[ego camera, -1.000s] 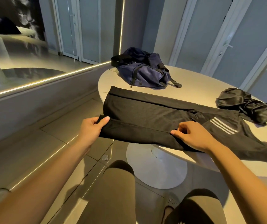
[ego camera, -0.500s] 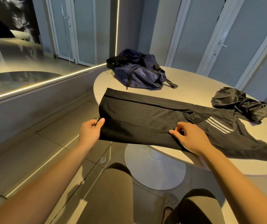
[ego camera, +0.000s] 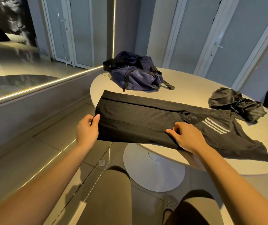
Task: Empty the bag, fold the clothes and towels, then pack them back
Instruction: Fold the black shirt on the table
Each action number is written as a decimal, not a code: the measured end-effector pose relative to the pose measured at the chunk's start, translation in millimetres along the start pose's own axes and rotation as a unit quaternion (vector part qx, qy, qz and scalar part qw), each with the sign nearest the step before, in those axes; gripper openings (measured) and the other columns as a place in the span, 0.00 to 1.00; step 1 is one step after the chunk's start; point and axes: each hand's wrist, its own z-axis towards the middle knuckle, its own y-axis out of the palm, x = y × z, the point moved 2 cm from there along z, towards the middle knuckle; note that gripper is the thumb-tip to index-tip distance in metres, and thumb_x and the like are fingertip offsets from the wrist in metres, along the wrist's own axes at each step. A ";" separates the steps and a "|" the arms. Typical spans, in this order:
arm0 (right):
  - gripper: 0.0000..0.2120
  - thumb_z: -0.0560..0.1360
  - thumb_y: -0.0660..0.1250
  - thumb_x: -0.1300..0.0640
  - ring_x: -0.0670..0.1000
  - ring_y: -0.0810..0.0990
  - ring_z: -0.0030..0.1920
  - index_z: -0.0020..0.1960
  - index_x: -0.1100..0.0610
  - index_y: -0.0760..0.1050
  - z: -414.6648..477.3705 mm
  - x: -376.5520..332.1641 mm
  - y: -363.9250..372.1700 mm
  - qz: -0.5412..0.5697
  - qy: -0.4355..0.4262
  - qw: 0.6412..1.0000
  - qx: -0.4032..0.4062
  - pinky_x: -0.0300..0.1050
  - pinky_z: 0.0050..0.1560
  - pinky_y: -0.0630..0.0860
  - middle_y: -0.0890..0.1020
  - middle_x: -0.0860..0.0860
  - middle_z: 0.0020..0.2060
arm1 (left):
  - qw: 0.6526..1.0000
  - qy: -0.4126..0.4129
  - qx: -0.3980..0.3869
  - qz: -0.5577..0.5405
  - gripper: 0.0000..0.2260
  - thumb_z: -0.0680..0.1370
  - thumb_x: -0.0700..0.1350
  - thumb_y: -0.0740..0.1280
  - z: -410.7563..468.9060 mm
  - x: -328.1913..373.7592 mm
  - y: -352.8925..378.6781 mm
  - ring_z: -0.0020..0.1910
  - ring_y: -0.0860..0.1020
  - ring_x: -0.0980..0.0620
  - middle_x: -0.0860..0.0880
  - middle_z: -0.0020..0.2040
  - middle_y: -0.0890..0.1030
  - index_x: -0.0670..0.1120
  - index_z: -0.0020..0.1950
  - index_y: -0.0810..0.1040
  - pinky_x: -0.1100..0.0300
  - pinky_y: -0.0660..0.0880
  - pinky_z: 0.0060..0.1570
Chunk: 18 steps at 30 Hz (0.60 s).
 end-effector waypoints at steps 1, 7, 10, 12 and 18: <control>0.18 0.79 0.64 0.37 0.48 0.77 0.36 0.41 0.51 0.73 0.9 -0.2 0.0 -0.003 0.005 1.000 -0.001 0.47 0.40 0.76 0.78 0.48 0.33 | 1.000 0.004 0.000 0.006 0.18 0.84 0.54 0.63 1.1 0.3 0.0 0.35 0.73 0.51 0.47 0.35 0.75 0.41 0.43 0.74 0.57 0.68 0.35; 0.18 0.79 0.63 0.36 0.47 0.77 0.37 0.41 0.50 0.72 3.9 -1.3 2.2 -0.021 0.027 0.999 -0.010 0.47 0.42 0.78 0.79 0.47 0.34 | 0.998 0.015 -0.017 0.052 0.18 0.83 0.55 0.64 11.8 6.3 0.6 0.33 0.75 0.50 0.47 0.33 0.77 0.44 0.40 0.74 0.57 0.68 0.33; 0.18 0.79 0.64 0.36 0.47 0.77 0.37 0.42 0.50 0.72 2.4 -2.2 0.5 -0.017 0.028 0.999 -0.012 0.45 0.38 0.73 0.78 0.47 0.34 | 0.997 0.003 -0.017 0.073 0.20 0.82 0.57 0.65 22.0 3.0 -1.3 0.36 0.77 0.45 0.43 0.35 0.79 0.42 0.40 0.74 0.53 0.71 0.37; 0.17 0.80 0.64 0.38 0.47 0.77 0.36 0.42 0.51 0.72 0.2 -1.4 -3.7 0.007 0.024 1.000 0.000 0.45 0.37 0.72 0.79 0.47 0.34 | 0.996 -0.005 -0.020 0.089 0.19 0.82 0.57 0.65 25.4 2.7 -0.9 0.39 0.79 0.44 0.44 0.37 0.80 0.42 0.42 0.75 0.52 0.72 0.38; 0.07 0.81 0.66 0.52 0.48 0.75 0.37 0.46 0.54 0.75 4.4 34.4 -35.7 0.058 0.033 0.993 0.098 0.47 0.36 0.69 0.79 0.49 0.37 | 0.990 0.014 0.000 0.143 0.08 0.80 0.50 0.69 24.6 16.0 0.9 0.53 0.79 0.46 0.49 0.51 0.80 0.48 0.56 0.75 0.44 0.76 0.55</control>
